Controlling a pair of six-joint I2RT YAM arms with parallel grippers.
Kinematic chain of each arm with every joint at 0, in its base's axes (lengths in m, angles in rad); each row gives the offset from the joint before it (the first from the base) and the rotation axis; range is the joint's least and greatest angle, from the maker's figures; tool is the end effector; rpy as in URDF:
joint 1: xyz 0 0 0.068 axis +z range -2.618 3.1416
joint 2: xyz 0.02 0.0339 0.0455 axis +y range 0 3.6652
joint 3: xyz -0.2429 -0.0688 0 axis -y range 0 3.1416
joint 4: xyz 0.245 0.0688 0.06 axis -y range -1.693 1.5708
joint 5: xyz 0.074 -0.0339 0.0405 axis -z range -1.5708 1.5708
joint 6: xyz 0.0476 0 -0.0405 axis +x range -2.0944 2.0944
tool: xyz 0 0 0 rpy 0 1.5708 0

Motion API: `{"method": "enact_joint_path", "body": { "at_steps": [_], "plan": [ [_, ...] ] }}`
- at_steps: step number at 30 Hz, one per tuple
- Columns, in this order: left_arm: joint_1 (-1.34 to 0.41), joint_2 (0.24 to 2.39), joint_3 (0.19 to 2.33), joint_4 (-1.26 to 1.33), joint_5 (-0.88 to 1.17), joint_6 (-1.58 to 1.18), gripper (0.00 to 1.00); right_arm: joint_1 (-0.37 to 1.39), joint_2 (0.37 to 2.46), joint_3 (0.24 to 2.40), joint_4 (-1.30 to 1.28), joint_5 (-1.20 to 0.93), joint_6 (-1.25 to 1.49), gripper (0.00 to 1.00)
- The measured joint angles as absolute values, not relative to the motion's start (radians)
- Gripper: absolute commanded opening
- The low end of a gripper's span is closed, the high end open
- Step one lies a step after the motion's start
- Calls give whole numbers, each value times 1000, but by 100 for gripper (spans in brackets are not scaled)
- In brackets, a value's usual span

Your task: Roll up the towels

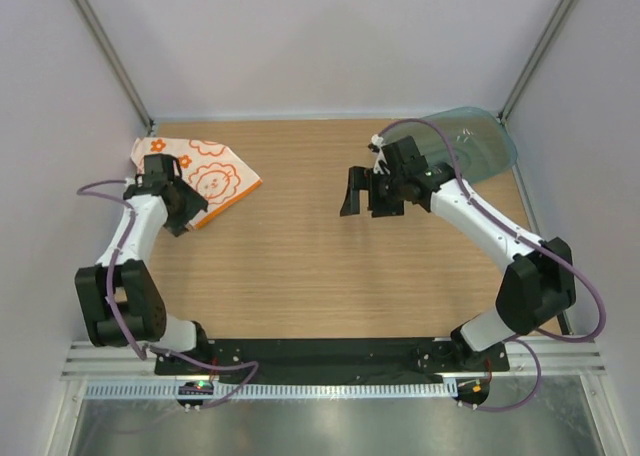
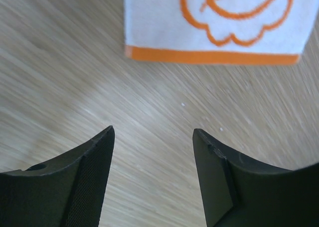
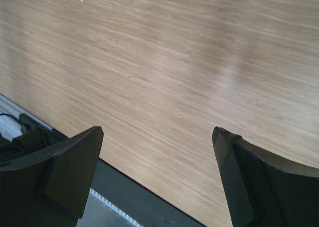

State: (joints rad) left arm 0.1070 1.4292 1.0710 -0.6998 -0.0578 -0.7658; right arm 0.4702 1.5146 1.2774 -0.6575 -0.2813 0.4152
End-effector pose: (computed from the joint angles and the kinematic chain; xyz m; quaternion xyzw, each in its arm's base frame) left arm 0.2938 0.0343 0.2184 -0.4153 0.8732 -0.0556 0.2489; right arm 0.2913 0.1629 0.2634 -0.0722 0.9325 0.2602 0.2401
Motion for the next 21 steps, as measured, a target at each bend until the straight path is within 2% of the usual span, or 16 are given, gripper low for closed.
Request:
{"method": "enact_joint_path", "body": {
  "at_steps": [8, 21],
  "plan": [
    [229, 1485, 1007, -657, -87, -806, 68, 520, 1487, 1259, -626, -284, 434, 100],
    [277, 1657, 996, -564, -75, -863, 64, 522, 1437, 1199, -624, -282, 433, 100]
  ]
}}
